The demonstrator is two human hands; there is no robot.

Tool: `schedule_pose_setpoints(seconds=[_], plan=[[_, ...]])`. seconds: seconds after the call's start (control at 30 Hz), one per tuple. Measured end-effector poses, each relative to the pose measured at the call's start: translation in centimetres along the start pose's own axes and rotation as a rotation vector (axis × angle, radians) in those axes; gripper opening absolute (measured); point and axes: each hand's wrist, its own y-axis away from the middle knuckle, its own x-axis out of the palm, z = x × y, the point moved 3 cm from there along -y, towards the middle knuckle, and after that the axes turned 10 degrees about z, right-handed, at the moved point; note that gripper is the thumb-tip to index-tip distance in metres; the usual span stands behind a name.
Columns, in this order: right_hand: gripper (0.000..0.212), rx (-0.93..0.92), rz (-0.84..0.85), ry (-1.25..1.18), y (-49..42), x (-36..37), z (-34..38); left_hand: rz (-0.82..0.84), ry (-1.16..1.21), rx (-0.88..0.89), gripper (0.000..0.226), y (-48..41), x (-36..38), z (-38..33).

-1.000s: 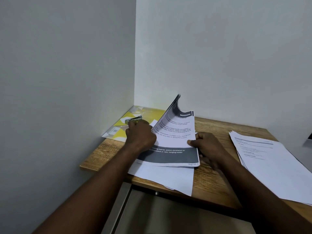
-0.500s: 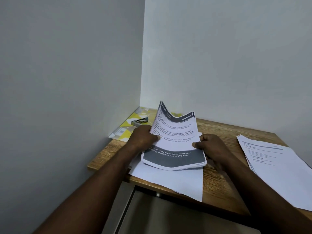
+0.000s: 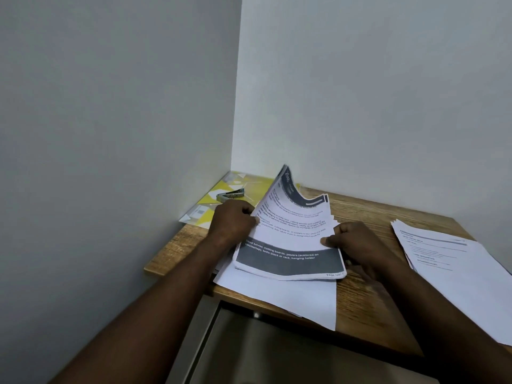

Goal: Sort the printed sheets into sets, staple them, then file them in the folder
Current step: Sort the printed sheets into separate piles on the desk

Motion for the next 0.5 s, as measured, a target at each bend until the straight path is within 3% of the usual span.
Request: schedule_pose_setpoints(seconds=[0.1, 0.17, 0.3, 0.37, 0.47, 0.5], plan=[[0.036, 0.038, 0.015, 0.124, 0.9, -0.4, 0.3, -0.011, -0.202, 0.031, 0.008, -0.6, 0.3, -0.6], [0.031, 0.054, -0.019, 0.338, 1.0, -0.7, 0.5, 0.008, -0.365, 0.058, 0.004, -0.8, 0.5, -0.8], [0.035, -0.009, -0.317, 0.806, 0.7, -0.8, 1.9, 0.061, -0.561, 0.171, 0.015, -0.9, 1.5, 0.1], [0.032, -0.155, -0.372, 0.769, -0.1, 0.2, 3.3, 0.005, -0.552, 0.231, 0.019, -0.9, 1.7, 0.7], [0.022, -0.326, -0.334, 0.684, -1.9, 3.0, 6.4, -0.021, -0.484, 0.209, 0.054, -1.1, 1.7, 1.3], [0.020, -0.380, -0.312, 0.679, -2.5, 4.2, 7.7, -0.029, -0.467, 0.197, 0.056, -1.1, 1.6, 1.4]])
